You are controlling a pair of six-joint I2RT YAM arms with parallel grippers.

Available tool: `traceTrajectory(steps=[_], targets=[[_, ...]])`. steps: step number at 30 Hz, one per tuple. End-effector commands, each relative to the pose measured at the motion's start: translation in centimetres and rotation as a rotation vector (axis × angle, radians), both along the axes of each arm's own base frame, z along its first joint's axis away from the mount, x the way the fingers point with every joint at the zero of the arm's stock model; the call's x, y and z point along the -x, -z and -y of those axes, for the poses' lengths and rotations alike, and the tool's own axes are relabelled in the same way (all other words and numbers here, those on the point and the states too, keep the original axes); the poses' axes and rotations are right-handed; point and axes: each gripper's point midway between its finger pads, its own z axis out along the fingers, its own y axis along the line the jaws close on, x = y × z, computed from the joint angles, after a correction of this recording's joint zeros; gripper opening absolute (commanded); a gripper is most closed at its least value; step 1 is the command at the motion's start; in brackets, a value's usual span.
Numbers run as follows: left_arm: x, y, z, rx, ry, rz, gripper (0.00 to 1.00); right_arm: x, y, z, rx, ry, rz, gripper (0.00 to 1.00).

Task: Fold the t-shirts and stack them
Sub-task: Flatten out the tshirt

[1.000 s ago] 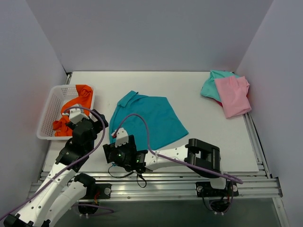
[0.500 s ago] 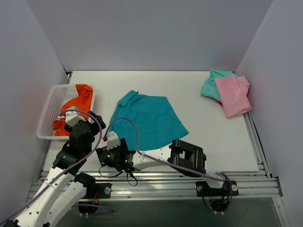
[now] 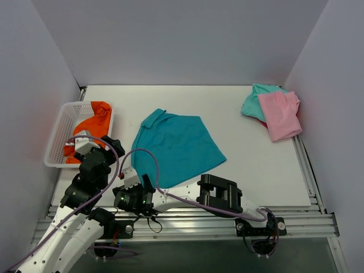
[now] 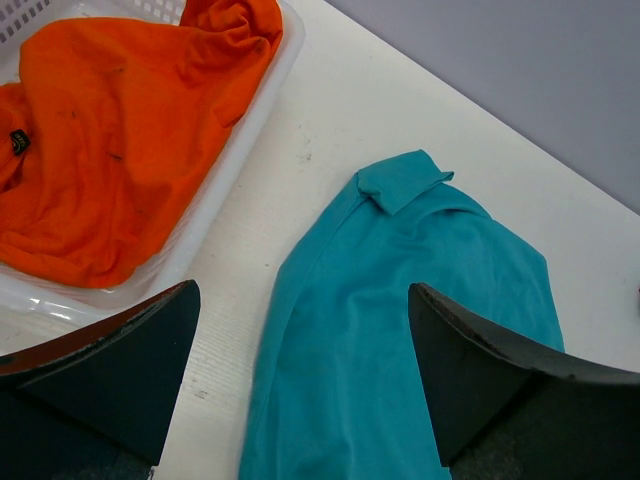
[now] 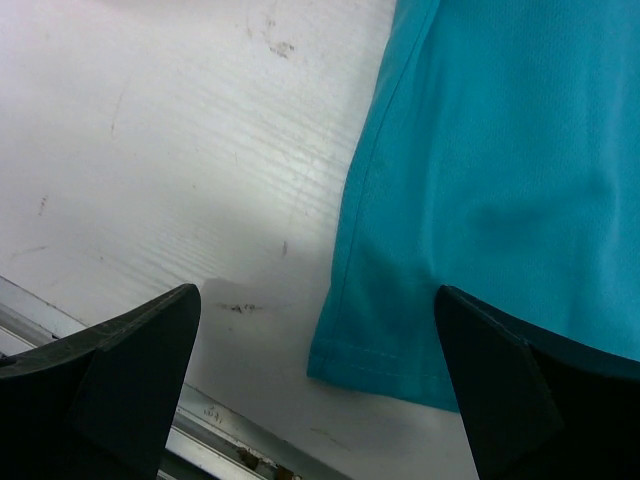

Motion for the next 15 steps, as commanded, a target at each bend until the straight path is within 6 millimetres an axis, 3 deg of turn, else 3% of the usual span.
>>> traceTrajectory(steps=[1, 7, 9, 15], targets=[[0.2, -0.3, -0.5, 0.010, -0.024, 0.016, 0.94, -0.1, 0.6, 1.0, 0.046, 0.048, 0.005, 0.99], [0.2, -0.1, -0.6, 0.012, -0.025, 0.010, 0.94, 0.3, 3.3, 2.8, 0.102, 0.074, -0.020, 0.97], [0.2, 0.0, -0.6, 0.013, -0.027, 0.010, 0.94, 0.3, 4.4, 3.9, 0.128, 0.085, -0.030, 0.91], [0.4, -0.3, -0.9, 0.021, -0.035, 0.021, 0.94, 0.1, 6.2, 6.5, 0.163, 0.122, -0.056, 0.52]])
